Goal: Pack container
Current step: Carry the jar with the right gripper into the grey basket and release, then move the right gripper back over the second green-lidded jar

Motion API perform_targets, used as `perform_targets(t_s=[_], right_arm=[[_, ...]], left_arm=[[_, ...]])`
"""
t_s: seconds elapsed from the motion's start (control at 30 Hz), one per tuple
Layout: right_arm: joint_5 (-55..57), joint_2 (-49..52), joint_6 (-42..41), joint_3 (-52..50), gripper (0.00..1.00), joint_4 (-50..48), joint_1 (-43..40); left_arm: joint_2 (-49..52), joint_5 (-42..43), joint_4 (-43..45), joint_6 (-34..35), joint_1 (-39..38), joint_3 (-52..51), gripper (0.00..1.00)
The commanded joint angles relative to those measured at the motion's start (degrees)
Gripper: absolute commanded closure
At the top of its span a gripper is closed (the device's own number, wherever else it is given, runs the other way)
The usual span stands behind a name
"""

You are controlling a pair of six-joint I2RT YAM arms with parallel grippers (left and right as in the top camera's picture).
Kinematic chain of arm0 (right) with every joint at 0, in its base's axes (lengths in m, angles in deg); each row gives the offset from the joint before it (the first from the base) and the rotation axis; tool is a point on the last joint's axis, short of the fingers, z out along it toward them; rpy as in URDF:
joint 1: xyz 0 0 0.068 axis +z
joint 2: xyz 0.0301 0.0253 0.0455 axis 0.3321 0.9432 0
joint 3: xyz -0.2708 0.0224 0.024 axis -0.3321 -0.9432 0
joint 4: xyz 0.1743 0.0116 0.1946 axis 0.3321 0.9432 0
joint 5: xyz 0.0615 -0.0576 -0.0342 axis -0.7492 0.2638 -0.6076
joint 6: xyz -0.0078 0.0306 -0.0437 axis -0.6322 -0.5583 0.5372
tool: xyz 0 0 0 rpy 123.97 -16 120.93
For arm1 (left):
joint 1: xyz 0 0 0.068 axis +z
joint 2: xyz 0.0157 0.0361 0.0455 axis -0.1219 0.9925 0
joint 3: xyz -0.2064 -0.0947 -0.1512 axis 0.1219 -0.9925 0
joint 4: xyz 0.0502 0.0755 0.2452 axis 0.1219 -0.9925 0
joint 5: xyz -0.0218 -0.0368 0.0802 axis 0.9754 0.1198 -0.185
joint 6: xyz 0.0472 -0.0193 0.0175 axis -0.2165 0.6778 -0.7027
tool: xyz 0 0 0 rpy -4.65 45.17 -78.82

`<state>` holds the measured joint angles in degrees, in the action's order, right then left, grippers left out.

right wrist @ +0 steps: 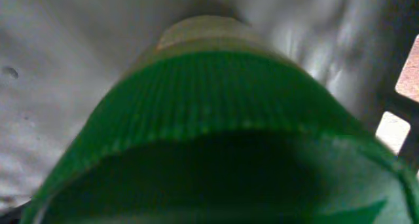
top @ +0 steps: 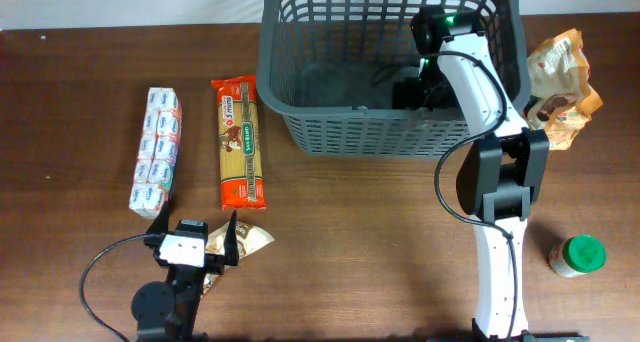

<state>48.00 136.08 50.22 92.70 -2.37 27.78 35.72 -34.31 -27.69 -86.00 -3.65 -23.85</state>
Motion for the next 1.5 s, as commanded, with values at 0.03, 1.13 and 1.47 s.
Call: perform_targets(t_s=[0.03, 1.13, 1.47], right_arm=[[0.1, -0.5, 1.2, 6.1, 0.01, 2.2, 0.2], [7.8, -50.5, -11.1, 0.1, 0.01, 10.4, -31.3], [7.8, -63.1, -17.1, -33.7, 0.01, 8.2, -42.2]], left_arm=[[-0.5, -0.4, 0.2, -0.9, -0.1, -0.5, 0.01], [-0.5, -0.4, 0.2, -0.9, -0.1, -0.5, 0.01], [-0.5, -0.4, 0.2, -0.9, -0.1, -0.5, 0.01]])
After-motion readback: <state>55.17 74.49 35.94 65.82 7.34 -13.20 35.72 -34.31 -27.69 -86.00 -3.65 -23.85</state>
